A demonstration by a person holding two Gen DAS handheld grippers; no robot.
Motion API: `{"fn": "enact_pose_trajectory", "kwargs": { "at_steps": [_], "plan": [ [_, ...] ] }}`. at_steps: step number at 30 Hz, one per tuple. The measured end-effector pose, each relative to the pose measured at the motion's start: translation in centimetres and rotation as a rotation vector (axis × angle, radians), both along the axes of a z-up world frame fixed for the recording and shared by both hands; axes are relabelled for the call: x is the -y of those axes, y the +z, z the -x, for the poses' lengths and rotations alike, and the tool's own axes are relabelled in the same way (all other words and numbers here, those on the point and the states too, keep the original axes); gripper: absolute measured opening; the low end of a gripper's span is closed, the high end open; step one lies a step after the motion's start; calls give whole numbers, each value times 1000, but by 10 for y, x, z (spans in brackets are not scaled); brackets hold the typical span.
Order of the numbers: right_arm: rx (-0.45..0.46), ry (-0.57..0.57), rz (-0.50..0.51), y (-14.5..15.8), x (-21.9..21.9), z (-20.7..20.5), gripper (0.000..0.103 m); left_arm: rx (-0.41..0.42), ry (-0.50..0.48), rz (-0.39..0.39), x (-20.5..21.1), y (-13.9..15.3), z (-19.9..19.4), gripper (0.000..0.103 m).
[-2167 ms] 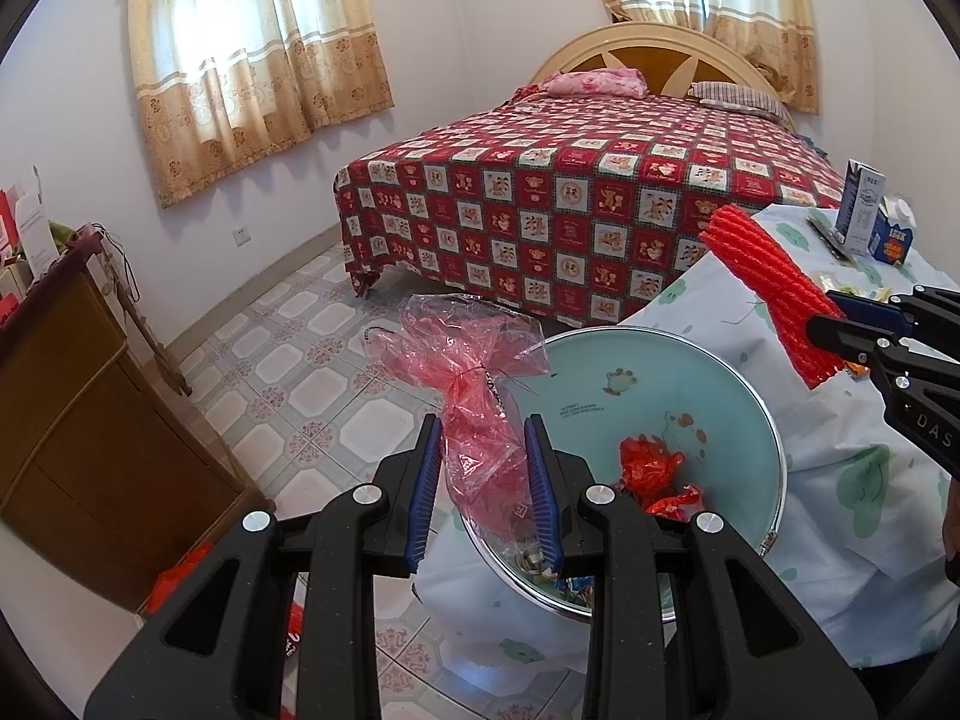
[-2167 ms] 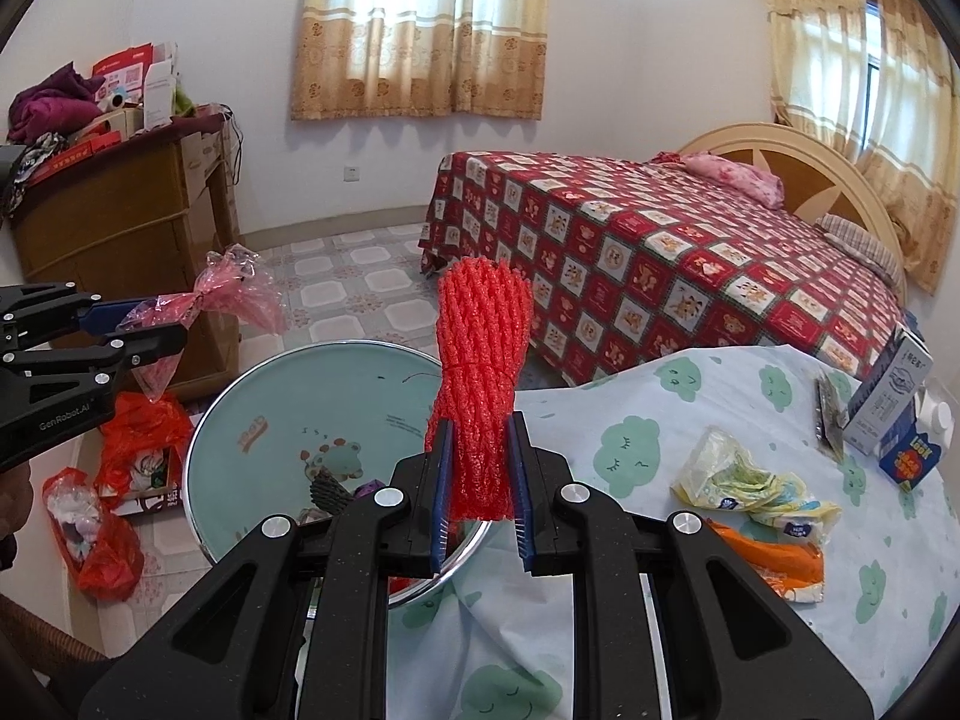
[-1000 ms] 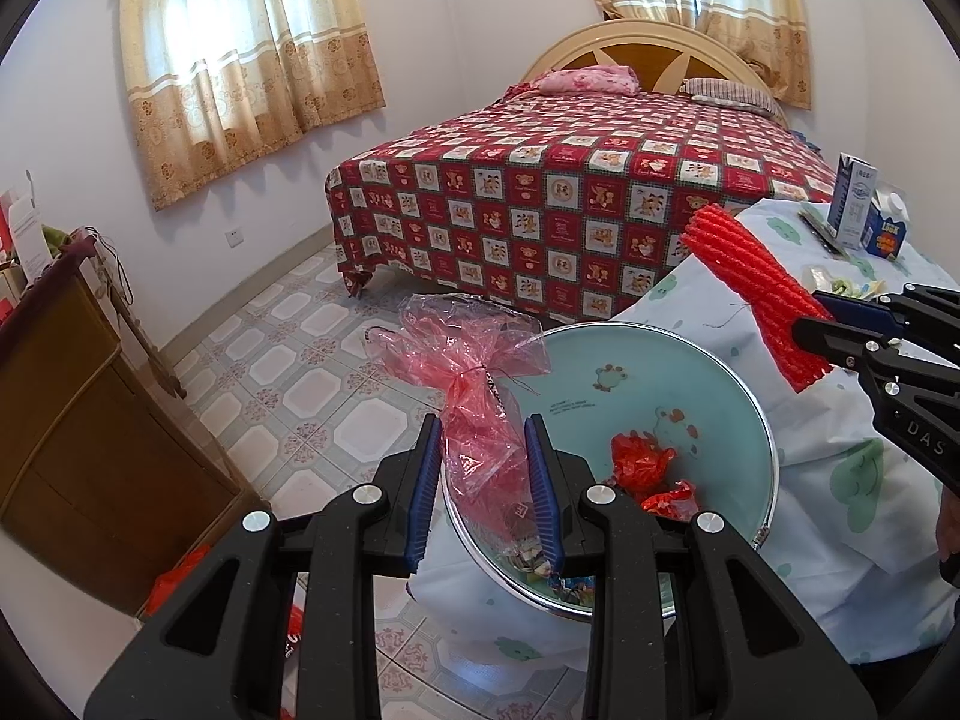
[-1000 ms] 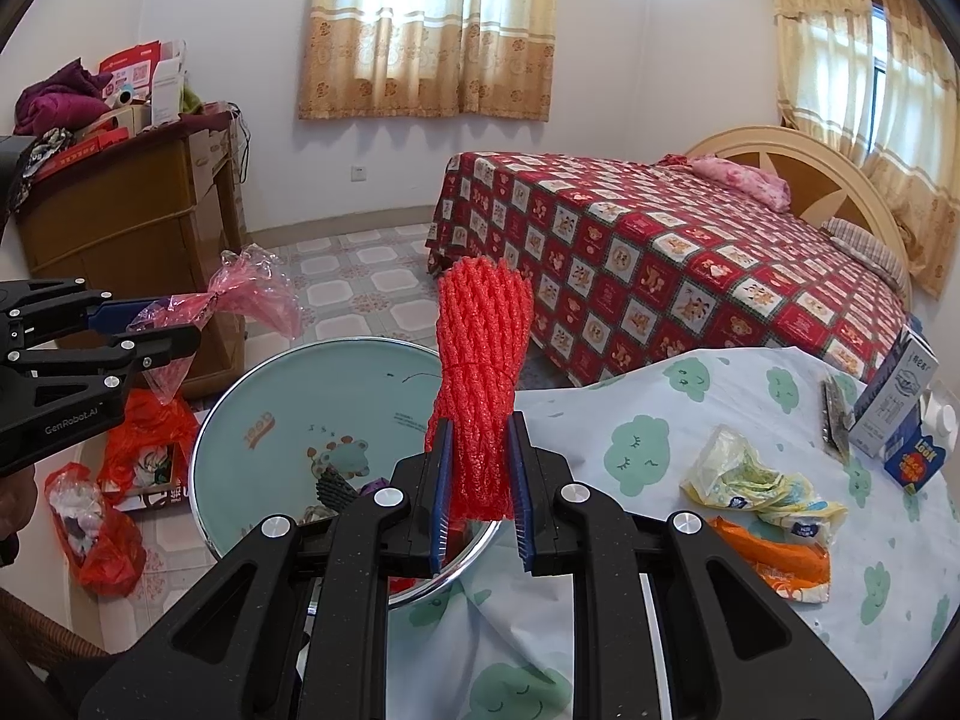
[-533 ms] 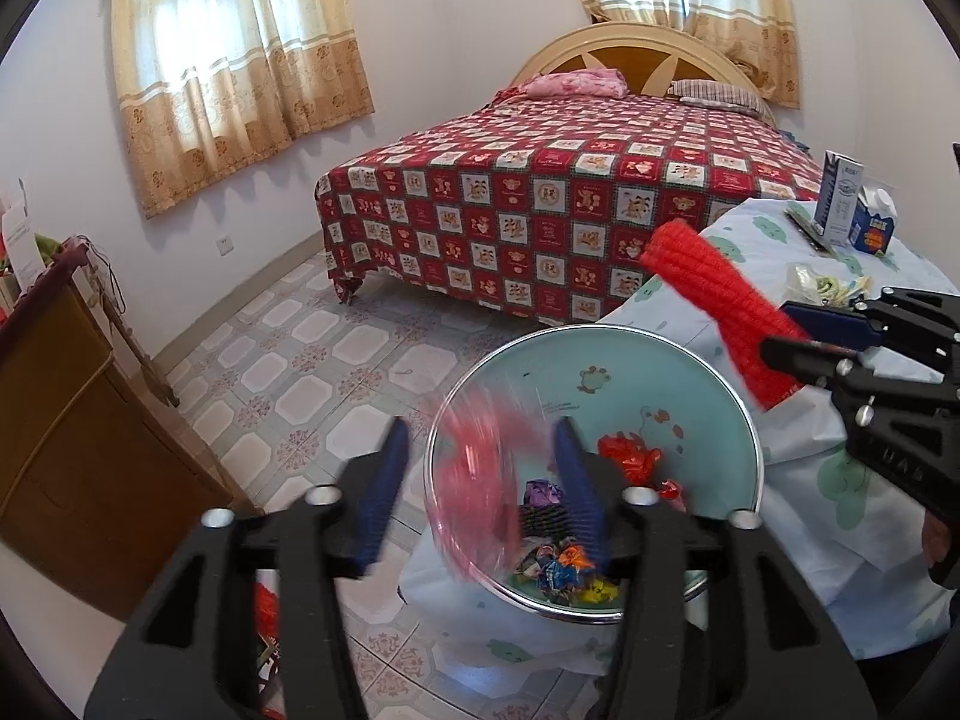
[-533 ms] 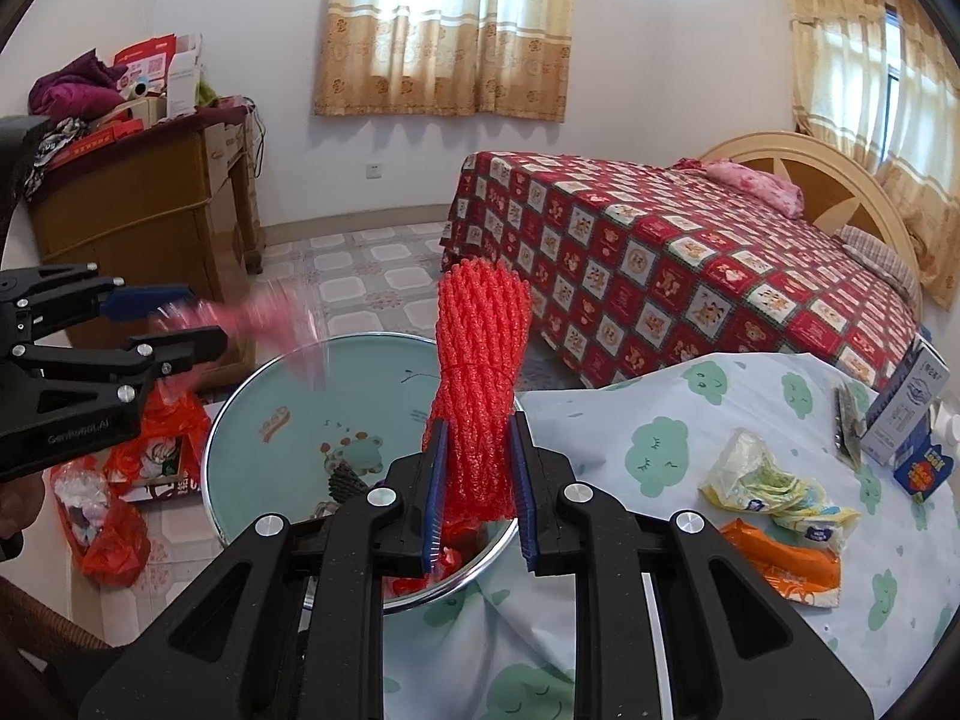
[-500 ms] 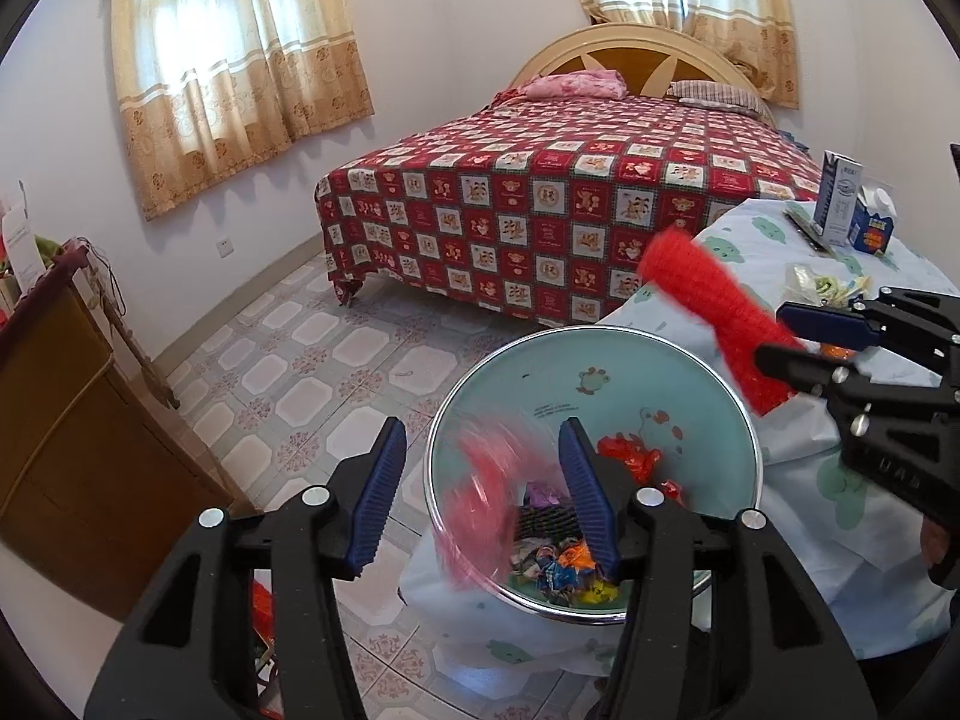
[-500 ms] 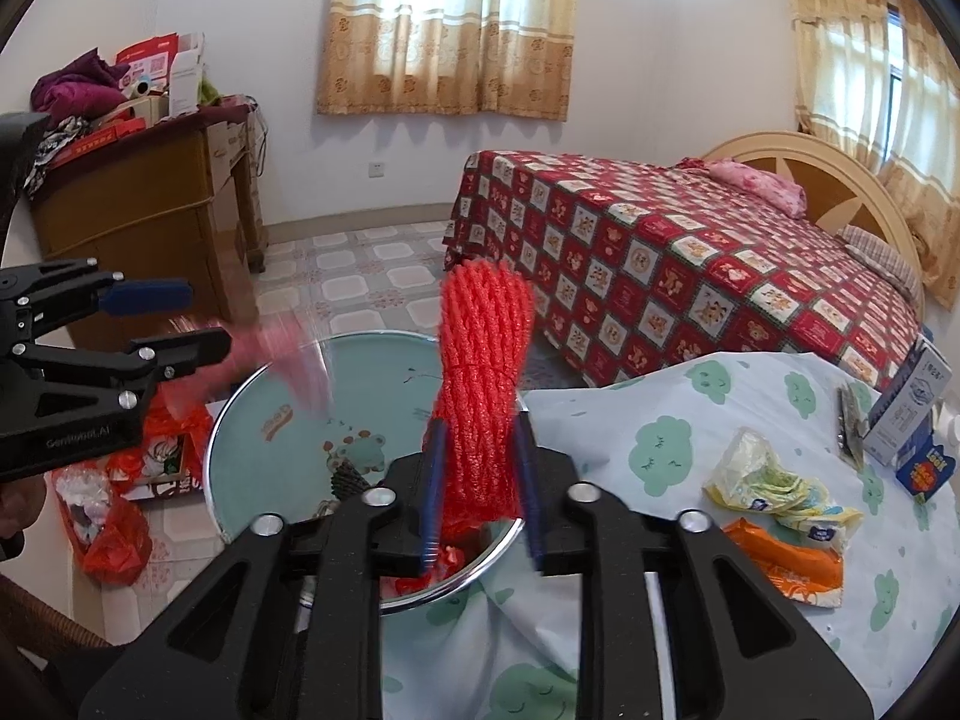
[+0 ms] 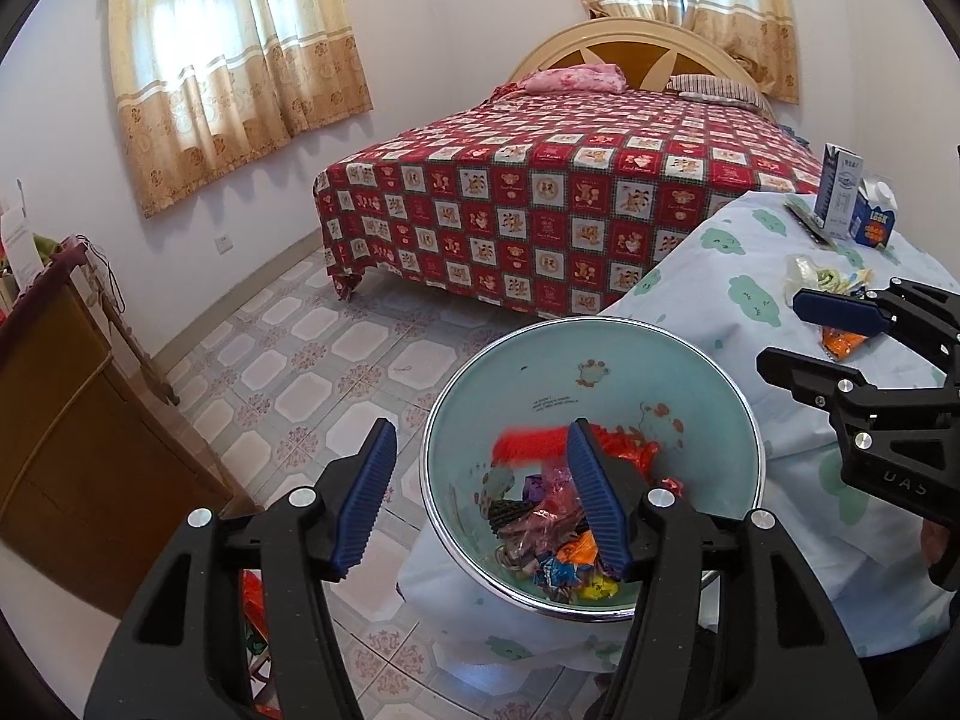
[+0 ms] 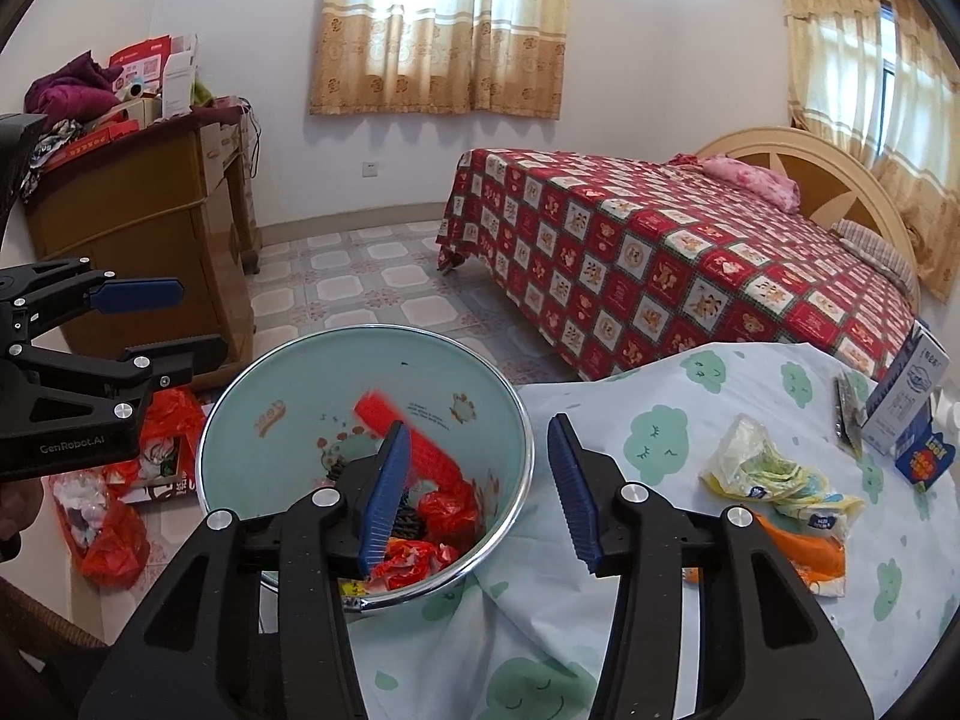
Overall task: Collect trash
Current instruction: 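Open both grippers to drop the pink bag and red mesh into the bucket, then move both grippers back toward the remaining wrappers on the table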
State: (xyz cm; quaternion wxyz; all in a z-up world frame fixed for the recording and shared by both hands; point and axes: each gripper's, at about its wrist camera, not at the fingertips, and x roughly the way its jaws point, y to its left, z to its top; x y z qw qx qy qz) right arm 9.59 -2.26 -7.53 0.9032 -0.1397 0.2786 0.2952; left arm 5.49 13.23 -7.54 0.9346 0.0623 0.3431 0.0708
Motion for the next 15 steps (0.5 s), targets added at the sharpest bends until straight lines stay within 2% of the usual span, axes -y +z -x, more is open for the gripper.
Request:
{"fn": "enact_pose_trajectory", "kwargs": {
  "at_steps": [8,15],
  "plan": [
    [6,-14,0,-1,8,0,51,-11,-1,-8,2,-4,-1,60],
    [10,-71,9,-1,33,1,55,-32,-18,-19,10,-14,-1,61]
  ]
}}
